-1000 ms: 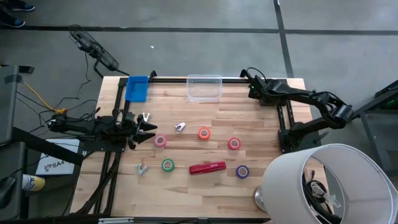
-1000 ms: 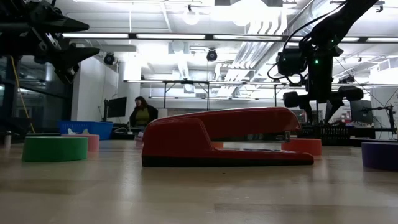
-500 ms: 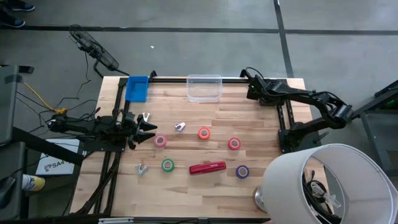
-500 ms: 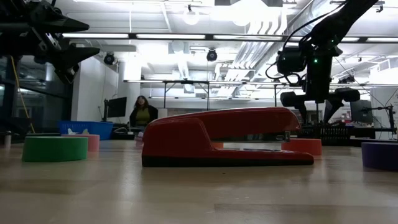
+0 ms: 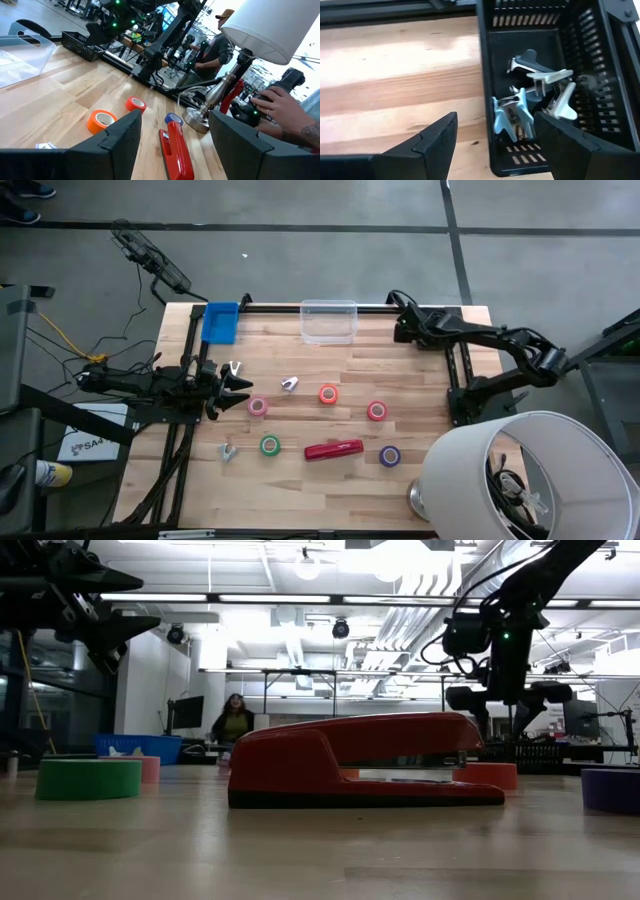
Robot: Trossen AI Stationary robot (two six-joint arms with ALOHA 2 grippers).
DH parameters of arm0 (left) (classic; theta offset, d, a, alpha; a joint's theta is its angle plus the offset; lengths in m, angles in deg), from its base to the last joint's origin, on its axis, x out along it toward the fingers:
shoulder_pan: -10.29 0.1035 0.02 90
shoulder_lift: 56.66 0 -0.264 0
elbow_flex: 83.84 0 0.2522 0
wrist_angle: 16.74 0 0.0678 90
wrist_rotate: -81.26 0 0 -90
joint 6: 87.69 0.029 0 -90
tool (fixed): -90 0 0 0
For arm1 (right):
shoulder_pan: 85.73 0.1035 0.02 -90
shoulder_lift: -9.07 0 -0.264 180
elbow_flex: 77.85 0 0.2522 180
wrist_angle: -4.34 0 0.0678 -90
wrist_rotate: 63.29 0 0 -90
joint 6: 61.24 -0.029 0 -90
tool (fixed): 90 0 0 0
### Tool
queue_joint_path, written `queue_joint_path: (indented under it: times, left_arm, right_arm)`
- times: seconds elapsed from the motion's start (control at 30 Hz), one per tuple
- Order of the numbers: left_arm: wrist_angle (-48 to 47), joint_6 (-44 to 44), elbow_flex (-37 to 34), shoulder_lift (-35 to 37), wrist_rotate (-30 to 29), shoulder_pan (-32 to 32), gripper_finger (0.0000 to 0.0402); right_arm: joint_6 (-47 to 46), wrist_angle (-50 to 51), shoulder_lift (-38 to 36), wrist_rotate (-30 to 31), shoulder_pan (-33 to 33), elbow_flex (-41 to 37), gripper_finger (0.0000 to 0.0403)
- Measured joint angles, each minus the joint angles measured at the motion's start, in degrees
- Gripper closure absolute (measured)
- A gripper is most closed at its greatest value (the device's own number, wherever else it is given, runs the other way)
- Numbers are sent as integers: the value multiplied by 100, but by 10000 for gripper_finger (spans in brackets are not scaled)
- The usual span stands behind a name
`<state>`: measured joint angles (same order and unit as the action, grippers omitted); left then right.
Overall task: Pick and place Stapler, Stapler remover, tape
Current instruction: Put the blue tape into the transparent bin
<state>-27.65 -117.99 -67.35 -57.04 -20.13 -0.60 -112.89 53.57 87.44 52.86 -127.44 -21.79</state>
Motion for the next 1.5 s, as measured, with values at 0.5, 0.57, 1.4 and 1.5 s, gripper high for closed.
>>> queue_joint_path:
  times: [0.5, 0.57, 1.4, 1.5]
  left_arm:
    - [-1, 1, -1, -1, 0, 0, 173]
    - [0, 2, -1, 0, 0, 0, 173]
    - [-2, 0, 1, -2, 0, 0, 173]
    - [-1, 1, 0, -1, 0, 0, 173]
  right_arm:
    - [1645, -1196, -15, -332, 730, -2, 148]
    - [1859, -1398, -15, -485, 874, 0, 148]
    - [947, -1429, -15, -2703, 2836, -2, 148]
    - [148, -1298, -15, -2838, 3198, -2, 148]
